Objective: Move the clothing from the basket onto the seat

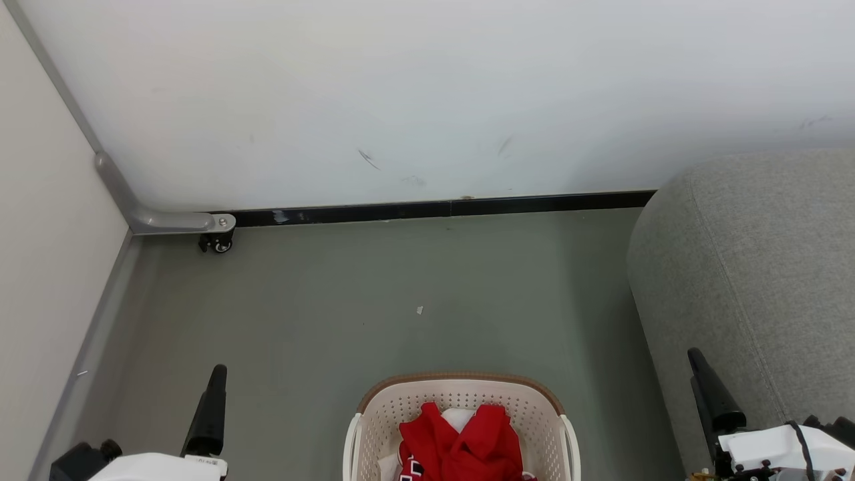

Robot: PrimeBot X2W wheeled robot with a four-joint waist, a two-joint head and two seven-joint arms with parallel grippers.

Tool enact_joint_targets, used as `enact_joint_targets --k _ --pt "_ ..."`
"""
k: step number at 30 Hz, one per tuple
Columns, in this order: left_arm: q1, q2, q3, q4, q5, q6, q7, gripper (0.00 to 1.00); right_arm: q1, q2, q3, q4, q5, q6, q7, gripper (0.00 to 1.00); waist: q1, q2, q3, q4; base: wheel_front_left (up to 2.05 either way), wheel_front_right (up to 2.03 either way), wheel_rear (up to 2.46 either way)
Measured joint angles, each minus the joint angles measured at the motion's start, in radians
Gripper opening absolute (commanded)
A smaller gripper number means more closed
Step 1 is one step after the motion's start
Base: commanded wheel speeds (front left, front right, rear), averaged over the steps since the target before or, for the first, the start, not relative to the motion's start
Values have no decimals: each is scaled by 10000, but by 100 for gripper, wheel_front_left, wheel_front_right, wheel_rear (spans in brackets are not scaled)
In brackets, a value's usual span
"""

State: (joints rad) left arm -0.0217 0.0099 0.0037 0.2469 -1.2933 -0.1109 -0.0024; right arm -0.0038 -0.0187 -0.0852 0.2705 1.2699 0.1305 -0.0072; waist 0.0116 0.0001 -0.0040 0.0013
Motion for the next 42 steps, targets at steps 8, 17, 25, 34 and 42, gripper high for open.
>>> enact_joint_targets --k 8,17,25,34,42 --pt "-128 169 -270 -424 1816 203 -270 100 0 -2 121 -192 -1340 0 -259 100 52 0 -44 14 0 0 0" --pt "-128 213 -700 -832 3684 391 -616 100 3 -12 355 -372 -2920 0 -562 100 47 0 -59 21 0 0 0" --pt "-128 236 -1091 -1089 5218 575 -884 100 36 -54 583 -387 -4790 0 -874 100 -20 0 -20 25 0 0 0" --pt "-121 259 -1450 -1208 6813 924 -1231 100 199 -77 665 -403 -6311 0 -1181 100 -85 0 35 24 0 0 0" --pt "-105 267 -1666 -1183 7998 1243 -1498 100 200 -94 732 -451 -7536 0 -1448 100 -103 0 34 21 0 0 0"
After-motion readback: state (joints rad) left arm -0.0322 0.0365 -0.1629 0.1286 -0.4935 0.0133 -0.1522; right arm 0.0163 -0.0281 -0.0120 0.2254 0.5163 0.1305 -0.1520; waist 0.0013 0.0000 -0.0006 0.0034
